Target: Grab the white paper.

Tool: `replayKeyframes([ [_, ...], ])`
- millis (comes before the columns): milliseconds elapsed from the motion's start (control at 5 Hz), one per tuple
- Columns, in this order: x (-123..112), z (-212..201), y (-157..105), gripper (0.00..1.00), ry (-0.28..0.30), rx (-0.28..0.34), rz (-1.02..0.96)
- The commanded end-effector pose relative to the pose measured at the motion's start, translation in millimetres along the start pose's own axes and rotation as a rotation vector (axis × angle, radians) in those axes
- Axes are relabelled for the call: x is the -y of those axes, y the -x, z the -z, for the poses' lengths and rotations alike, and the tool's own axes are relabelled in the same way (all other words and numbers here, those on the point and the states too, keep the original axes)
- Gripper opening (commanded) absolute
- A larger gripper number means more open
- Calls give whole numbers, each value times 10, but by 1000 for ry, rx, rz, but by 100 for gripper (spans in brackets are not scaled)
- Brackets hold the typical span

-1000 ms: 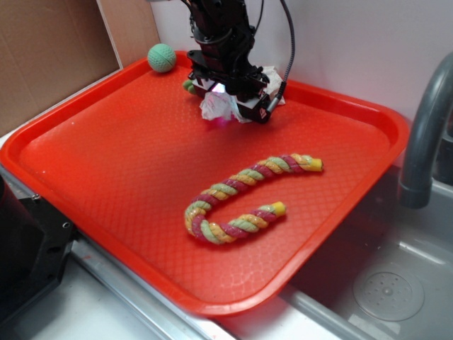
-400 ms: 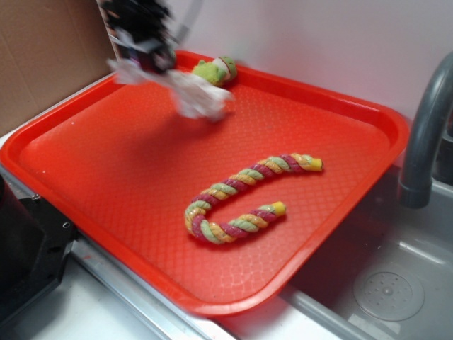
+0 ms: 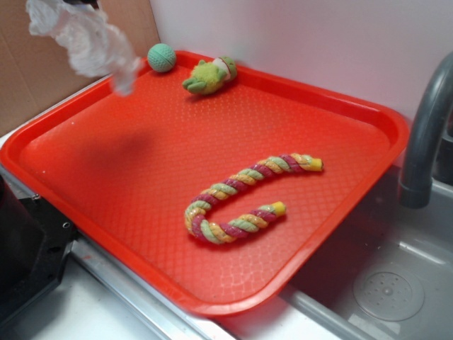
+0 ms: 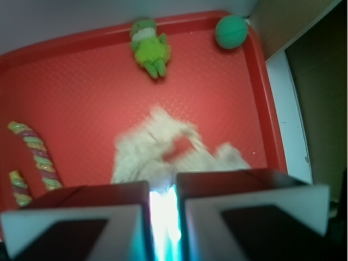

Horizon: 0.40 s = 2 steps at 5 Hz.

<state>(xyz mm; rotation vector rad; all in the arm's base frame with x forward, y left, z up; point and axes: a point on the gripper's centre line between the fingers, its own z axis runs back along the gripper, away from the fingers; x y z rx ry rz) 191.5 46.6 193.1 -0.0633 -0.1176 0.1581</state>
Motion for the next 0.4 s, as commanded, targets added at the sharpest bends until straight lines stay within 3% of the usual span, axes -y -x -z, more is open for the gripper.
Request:
replayKeyframes([
  [0,143,-452,112,0,-5,106,29],
  [200,196,-355,130,0,-69,94,18],
])
